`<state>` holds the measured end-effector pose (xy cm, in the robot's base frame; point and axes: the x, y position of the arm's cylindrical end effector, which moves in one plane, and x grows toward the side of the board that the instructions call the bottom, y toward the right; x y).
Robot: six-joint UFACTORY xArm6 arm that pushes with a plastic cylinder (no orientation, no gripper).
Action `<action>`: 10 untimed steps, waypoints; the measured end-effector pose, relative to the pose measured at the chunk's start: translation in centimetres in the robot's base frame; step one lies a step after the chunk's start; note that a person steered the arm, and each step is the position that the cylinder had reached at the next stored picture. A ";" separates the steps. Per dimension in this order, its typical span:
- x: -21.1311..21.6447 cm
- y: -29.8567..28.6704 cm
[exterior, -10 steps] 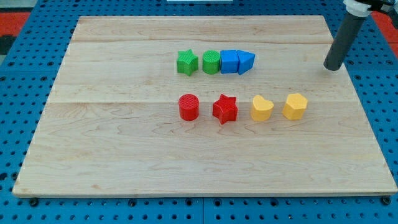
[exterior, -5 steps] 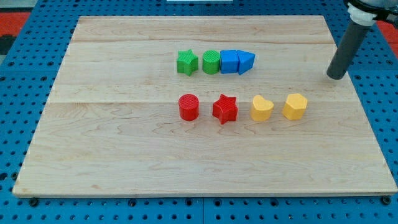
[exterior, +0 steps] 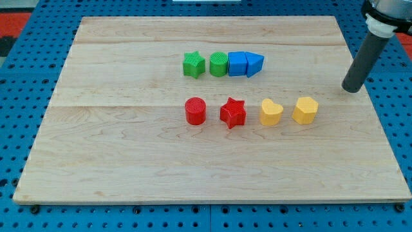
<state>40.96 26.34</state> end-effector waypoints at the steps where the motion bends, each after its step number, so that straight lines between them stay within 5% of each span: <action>1: 0.3 0.0; 10: 2.5 -1.8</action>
<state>43.47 24.51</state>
